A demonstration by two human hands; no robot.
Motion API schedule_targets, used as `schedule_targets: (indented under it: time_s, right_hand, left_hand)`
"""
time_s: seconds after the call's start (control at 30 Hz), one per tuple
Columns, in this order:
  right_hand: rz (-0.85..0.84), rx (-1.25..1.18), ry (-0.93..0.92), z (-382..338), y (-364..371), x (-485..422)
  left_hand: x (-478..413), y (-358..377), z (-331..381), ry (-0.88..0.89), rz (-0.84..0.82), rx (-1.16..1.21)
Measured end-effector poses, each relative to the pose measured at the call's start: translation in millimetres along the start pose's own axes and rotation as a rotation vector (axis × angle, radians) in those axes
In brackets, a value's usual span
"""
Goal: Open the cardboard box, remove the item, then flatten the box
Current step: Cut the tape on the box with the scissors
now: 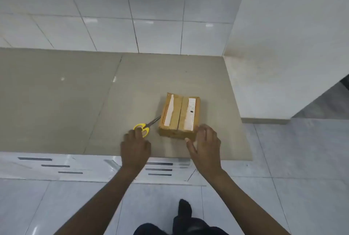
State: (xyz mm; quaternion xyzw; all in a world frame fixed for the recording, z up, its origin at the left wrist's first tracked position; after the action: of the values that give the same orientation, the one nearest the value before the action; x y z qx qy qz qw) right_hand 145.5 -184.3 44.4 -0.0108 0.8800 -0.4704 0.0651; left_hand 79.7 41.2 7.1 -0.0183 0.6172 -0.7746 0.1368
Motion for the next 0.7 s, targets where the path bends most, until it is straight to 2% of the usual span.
schedule_targets:
  time_s: [0.07, 0.17, 0.27, 0.47, 0.53, 0.6, 0.7]
  right_hand:
    - [-0.032, 0.091, -0.113, -12, 12, -8]
    - [-0.106, 0.240, -0.219, -20, 36, -22]
    - [-0.146, 0.267, -0.248, -15, 49, -34]
    - [-0.147, 0.199, -0.271, 3, 43, -58]
    - [-0.150, 0.176, -0.269, 10, 38, -67]
    - [-0.188, 0.143, -0.282, 15, 37, -73]
    - [-0.239, 0.081, -0.300, 18, 38, -78]
  left_hand:
    - [-9, 5, -18, -0.087, -0.098, -0.067]
    - [-23, 22, -29, -0.013, -0.235, -0.138]
    - [-35, 20, -15, 0.024, -0.189, -0.168]
    - [-54, 6, 11, 0.113, -0.202, -0.373]
    - [-60, -2, -2, 0.014, -0.170, -0.286]
    - [-68, -7, -12, -0.049, -0.092, -0.044]
    - [-74, -21, 12, 0.142, 0.072, 0.187]
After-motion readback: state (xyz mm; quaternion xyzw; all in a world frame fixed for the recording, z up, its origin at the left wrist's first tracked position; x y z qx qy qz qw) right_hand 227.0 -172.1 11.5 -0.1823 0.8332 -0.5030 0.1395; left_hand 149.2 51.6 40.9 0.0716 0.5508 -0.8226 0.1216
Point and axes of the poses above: each hand's wrist, its own x-axis away from the middle knuckle, its own y-axis out of the palm, z = x × y, the point moved 9 cm from there along -x, towards the middle knuckle, and after that the axes turned 14 degrees about y, right-handed, at the moved point
